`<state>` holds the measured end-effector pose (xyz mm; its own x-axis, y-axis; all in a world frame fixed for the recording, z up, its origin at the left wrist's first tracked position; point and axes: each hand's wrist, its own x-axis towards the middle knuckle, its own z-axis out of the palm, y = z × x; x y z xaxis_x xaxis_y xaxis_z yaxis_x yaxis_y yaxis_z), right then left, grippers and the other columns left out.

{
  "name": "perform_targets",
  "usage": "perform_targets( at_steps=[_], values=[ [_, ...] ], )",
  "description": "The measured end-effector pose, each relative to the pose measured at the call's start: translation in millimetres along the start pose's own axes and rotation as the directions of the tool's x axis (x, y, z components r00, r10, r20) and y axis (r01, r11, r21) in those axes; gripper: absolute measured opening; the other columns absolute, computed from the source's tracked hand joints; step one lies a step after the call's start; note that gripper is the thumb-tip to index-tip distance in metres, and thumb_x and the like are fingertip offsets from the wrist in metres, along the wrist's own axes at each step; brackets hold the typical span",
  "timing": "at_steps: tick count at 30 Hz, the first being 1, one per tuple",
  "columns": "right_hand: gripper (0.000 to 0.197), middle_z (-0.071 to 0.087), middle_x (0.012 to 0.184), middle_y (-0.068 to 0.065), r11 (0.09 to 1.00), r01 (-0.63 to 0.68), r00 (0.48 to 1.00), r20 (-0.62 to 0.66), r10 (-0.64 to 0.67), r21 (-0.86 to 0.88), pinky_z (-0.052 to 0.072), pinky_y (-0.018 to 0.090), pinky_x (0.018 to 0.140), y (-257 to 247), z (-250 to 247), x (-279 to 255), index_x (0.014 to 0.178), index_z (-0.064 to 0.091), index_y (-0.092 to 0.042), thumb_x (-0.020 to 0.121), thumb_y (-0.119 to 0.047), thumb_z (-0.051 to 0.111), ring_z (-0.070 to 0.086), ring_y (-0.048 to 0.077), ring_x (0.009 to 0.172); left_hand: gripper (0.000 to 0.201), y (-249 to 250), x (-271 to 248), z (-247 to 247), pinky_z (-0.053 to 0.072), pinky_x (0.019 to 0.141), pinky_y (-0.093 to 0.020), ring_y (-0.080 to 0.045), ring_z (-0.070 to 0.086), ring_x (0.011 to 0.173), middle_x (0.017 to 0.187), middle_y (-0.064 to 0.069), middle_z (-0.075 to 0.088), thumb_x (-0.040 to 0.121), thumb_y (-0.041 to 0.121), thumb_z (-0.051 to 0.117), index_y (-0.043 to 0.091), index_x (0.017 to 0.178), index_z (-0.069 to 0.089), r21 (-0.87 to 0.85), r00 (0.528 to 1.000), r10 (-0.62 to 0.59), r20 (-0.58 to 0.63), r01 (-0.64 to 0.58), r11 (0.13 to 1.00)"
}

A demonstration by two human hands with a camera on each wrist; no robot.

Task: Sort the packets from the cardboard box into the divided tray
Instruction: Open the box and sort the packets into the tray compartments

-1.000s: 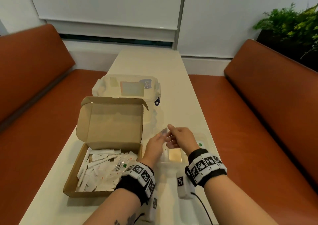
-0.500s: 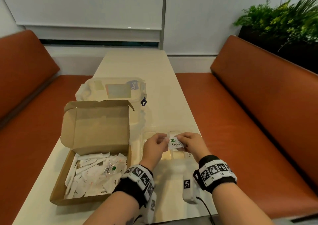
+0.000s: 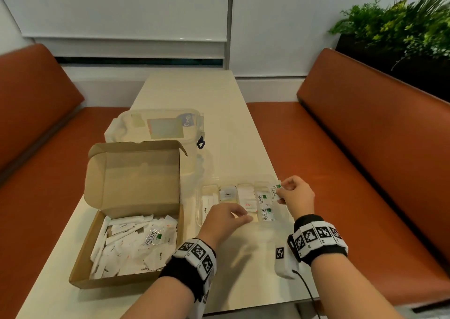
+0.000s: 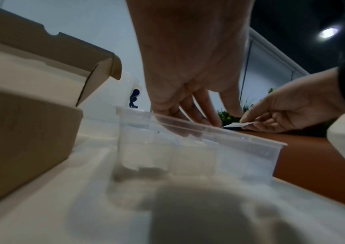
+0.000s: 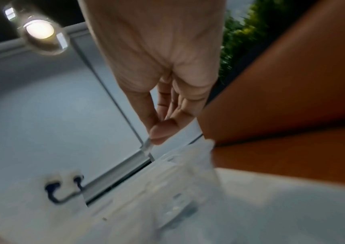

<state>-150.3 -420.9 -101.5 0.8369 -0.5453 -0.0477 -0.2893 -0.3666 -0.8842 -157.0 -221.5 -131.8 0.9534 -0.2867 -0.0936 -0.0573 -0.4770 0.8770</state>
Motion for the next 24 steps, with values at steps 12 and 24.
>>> perform_targets(
  at_steps=[12, 24],
  values=[
    [0.021, 0.069, 0.096, 0.01, 0.752, 0.166, 0.968, 0.25, -0.001, -0.638, 0.055, 0.031, 0.075, -1.0, 43.1, 7.6, 0.094, 0.068, -0.006, 0.09, -0.006, 0.047, 0.066, 0.025, 0.088, 0.018, -7.1, -2.3, 2.6, 0.041, 0.077, -0.005, 0.001, 0.062, 0.084, 0.099, 0.003, 0.073, 0.084, 0.022, 0.07, 0.016, 0.099, 0.076, 0.07, 0.993, 0.004, 0.119, -0.013, 0.997],
    [0.022, 0.065, 0.11, 0.008, 0.513, 0.31, 0.929, 0.37, 0.016, -0.801, 0.053, 0.031, 0.082, 3.3, 43.8, 8.3, 0.104, 0.067, -0.01, 0.089, -0.004, 0.053, 0.064, 0.024, 0.097, 0.019, -4.0, -1.4, 0.8, 0.042, 0.082, -0.013, -0.007, 0.063, 0.092, 0.101, -0.002, 0.073, 0.083, 0.021, 0.071, 0.013, 0.101, 0.075, 0.074, 0.993, -0.014, 0.12, 0.005, 0.997]
  ],
)
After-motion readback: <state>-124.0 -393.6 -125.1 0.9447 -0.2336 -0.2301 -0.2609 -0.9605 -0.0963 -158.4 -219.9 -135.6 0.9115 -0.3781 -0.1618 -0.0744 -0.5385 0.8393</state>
